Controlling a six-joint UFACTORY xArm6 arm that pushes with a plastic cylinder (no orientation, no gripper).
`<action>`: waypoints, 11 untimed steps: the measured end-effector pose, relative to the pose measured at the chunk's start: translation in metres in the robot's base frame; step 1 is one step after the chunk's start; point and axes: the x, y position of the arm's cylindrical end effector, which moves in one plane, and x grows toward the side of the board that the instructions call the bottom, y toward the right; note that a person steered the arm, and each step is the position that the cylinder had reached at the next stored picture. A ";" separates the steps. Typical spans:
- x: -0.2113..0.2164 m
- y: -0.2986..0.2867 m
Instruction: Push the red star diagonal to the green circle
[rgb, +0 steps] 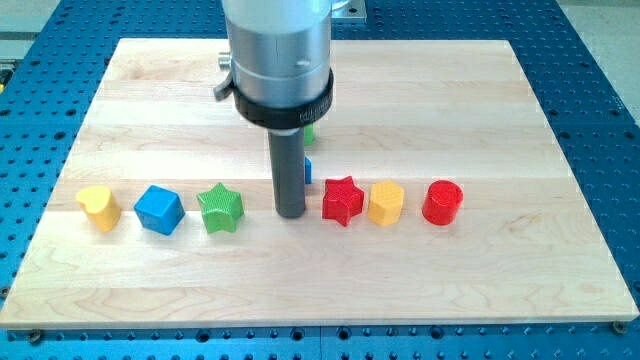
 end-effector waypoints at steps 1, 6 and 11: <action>0.034 0.001; -0.070 0.061; -0.117 0.095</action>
